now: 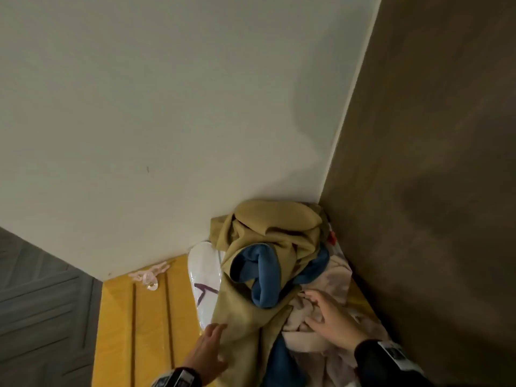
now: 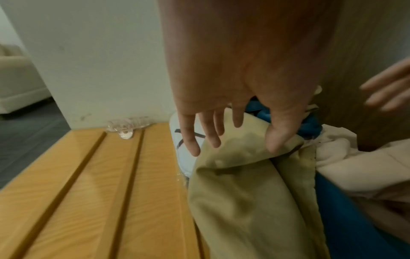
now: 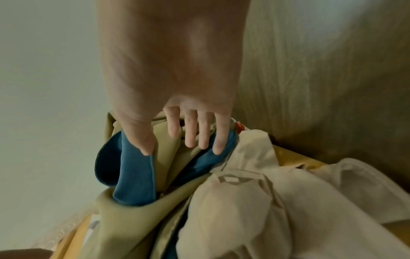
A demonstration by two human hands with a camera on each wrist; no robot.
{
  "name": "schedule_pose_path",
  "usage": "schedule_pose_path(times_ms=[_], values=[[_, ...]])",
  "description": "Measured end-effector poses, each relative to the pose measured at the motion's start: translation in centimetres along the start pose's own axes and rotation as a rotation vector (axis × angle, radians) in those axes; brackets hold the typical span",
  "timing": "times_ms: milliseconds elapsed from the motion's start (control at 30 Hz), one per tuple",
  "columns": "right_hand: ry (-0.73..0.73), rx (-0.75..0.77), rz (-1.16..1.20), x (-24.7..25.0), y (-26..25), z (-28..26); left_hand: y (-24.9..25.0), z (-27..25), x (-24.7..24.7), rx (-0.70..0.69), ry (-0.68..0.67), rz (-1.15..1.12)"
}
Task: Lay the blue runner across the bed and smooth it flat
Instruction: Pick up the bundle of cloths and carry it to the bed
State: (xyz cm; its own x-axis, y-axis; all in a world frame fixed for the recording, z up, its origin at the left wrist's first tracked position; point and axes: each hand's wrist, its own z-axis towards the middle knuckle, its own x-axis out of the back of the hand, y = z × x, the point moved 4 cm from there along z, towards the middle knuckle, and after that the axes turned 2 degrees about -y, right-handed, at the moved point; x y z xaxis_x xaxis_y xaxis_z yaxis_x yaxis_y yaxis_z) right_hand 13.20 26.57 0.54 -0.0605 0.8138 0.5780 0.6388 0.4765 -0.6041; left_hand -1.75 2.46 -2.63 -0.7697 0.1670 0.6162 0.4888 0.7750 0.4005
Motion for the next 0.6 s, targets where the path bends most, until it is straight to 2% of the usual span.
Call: schedule_pose_path(times_ms=[133,300,467,600], values=[[0.139,0.050,-0.045,2.0,-2.1,4.2,-0.4,4.3,0.9,0.069,0.102,0.001],[0.375,0.126,-0.251,3.8,-5.2,9.0,-1.5,8.6,0.5,0.142,0.125,-0.042],[0.351,0.137,-0.347,3.5,-6.5,12.6,-2.1,11.3,-0.2,0.318,0.149,-0.035],[0.285,0.125,-0.376,2.6,-5.9,13.8,-2.6,11.6,1.9,0.305,0.156,-0.194]])
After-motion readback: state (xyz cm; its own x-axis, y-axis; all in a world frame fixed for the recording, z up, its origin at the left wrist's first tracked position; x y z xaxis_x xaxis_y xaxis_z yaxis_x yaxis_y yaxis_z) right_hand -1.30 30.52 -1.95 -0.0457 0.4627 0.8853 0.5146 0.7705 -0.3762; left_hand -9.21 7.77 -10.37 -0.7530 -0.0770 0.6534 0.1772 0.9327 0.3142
